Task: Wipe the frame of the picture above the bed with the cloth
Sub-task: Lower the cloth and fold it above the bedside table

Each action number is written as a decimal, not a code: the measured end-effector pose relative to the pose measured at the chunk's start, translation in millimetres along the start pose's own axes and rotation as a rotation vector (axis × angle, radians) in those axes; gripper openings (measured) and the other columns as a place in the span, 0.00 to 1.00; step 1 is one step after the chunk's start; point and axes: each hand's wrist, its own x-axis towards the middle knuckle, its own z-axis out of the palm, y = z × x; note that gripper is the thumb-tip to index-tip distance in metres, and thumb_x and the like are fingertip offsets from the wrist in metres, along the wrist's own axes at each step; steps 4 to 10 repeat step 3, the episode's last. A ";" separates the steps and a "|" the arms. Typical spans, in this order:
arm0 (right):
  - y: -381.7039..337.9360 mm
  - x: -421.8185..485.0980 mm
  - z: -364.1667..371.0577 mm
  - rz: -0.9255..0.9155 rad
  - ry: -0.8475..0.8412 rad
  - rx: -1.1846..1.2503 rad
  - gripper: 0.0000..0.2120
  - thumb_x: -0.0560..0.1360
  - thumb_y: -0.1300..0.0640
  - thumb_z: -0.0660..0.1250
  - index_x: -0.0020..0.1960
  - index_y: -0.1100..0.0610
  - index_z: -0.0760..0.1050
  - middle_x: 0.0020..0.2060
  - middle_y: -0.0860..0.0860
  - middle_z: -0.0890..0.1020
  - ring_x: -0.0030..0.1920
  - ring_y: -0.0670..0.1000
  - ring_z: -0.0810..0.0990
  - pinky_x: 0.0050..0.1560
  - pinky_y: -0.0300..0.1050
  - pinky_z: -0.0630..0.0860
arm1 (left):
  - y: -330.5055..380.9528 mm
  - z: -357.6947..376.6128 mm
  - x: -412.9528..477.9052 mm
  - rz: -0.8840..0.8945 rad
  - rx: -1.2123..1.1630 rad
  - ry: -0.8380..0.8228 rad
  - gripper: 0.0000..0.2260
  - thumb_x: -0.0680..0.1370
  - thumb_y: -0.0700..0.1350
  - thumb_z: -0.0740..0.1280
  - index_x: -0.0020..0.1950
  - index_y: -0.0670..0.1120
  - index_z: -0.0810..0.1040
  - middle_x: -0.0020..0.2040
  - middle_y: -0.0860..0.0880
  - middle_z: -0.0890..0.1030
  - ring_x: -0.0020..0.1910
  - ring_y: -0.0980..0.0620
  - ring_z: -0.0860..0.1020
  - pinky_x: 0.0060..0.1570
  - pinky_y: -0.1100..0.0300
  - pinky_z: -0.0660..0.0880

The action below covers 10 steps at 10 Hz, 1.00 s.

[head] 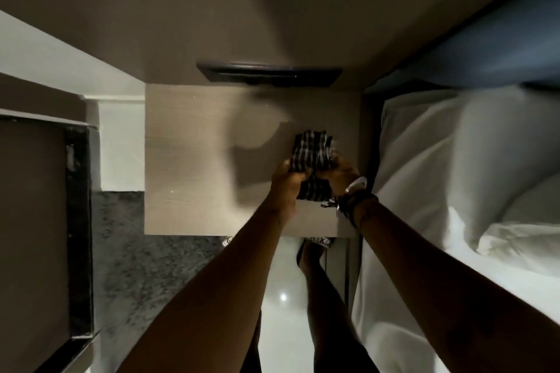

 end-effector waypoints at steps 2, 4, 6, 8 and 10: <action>68.9 32.1 14.9 -0.030 0.023 -0.329 0.26 0.74 0.67 0.69 0.71 0.57 0.71 0.63 0.54 0.78 0.58 0.52 0.77 0.59 0.47 0.77 | -53.9 -26.2 33.5 -0.048 0.130 0.036 0.09 0.78 0.34 0.62 0.56 0.35 0.79 0.48 0.39 0.82 0.50 0.40 0.81 0.44 0.54 0.80; 77.2 31.1 25.8 -0.090 0.037 -0.541 0.25 0.73 0.59 0.71 0.69 0.53 0.72 0.66 0.58 0.72 0.63 0.62 0.77 0.61 0.50 0.77 | -57.3 -32.4 25.0 0.026 0.396 0.046 0.12 0.78 0.40 0.65 0.58 0.34 0.77 0.51 0.37 0.82 0.51 0.39 0.82 0.47 0.49 0.79; 77.2 31.1 25.8 -0.090 0.037 -0.541 0.25 0.73 0.59 0.71 0.69 0.53 0.72 0.66 0.58 0.72 0.63 0.62 0.77 0.61 0.50 0.77 | -57.3 -32.4 25.0 0.026 0.396 0.046 0.12 0.78 0.40 0.65 0.58 0.34 0.77 0.51 0.37 0.82 0.51 0.39 0.82 0.47 0.49 0.79; 77.2 31.1 25.8 -0.090 0.037 -0.541 0.25 0.73 0.59 0.71 0.69 0.53 0.72 0.66 0.58 0.72 0.63 0.62 0.77 0.61 0.50 0.77 | -57.3 -32.4 25.0 0.026 0.396 0.046 0.12 0.78 0.40 0.65 0.58 0.34 0.77 0.51 0.37 0.82 0.51 0.39 0.82 0.47 0.49 0.79; 77.2 31.1 25.8 -0.090 0.037 -0.541 0.25 0.73 0.59 0.71 0.69 0.53 0.72 0.66 0.58 0.72 0.63 0.62 0.77 0.61 0.50 0.77 | -57.3 -32.4 25.0 0.026 0.396 0.046 0.12 0.78 0.40 0.65 0.58 0.34 0.77 0.51 0.37 0.82 0.51 0.39 0.82 0.47 0.49 0.79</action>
